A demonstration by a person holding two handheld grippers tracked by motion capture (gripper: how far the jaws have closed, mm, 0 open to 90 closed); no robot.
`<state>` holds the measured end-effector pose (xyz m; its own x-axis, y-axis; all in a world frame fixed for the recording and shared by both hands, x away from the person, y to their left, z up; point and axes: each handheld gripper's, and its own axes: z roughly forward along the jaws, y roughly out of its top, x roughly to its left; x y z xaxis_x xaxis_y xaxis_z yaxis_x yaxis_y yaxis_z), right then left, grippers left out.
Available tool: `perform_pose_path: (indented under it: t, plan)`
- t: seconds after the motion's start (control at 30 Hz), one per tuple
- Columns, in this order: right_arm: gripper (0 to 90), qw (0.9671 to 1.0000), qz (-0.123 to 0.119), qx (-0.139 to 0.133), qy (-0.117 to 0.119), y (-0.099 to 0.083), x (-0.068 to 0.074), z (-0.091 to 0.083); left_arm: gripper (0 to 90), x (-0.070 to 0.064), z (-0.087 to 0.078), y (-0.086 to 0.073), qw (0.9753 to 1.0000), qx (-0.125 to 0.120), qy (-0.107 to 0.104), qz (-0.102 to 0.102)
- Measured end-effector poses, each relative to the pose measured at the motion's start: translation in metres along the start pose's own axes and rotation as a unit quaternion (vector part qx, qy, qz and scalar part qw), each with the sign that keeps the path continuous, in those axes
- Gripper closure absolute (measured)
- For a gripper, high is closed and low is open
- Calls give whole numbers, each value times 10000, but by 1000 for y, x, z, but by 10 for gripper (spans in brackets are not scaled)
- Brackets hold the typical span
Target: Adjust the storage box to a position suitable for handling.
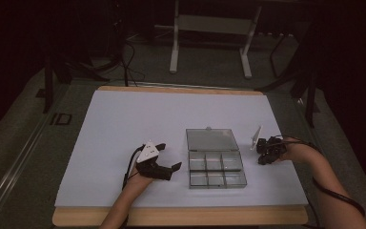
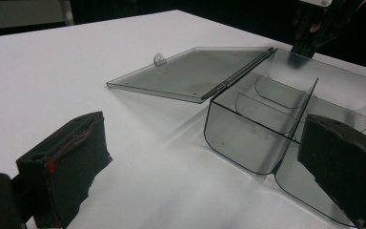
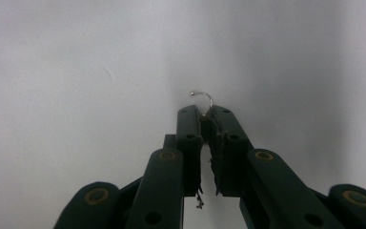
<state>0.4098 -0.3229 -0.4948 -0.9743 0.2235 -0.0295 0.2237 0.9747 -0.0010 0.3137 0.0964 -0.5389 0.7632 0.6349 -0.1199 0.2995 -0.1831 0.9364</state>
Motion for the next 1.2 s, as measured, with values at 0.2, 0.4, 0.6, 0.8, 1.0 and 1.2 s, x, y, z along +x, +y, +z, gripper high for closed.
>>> perform_pose_path:
  t: [0.2, 0.4, 0.6, 0.8, 1.0, 1.2]
  plan:
    - [860, 10000, 51, 62, 19, 2, 0, 0, 35, 0, 0, 0, 10000, -1, -1, 8]
    - [864, 9999, -3, -14, 117, 4, 2, -1, 35, 0, 0, 0, 10000, 8, -9, -4]
    - [864, 9999, -63, -36, 75, 7, 4, -8, 36, 0, 0, 0, 10000, 4, -6, 1]
    - [864, 9998, -158, -88, 46, 12, 8, -19, 36, 0, 0, 0, 10000, 1, -11, 5]
    - [864, 9995, -282, -118, 27, 19, 13, -32, 36, 0, 0, 0, 10000, -5, -17, -9]
    - [864, 9993, -333, -151, 37, 25, 17, -43, 35, 0, 0, 0, 10000, -13, -5, 4]
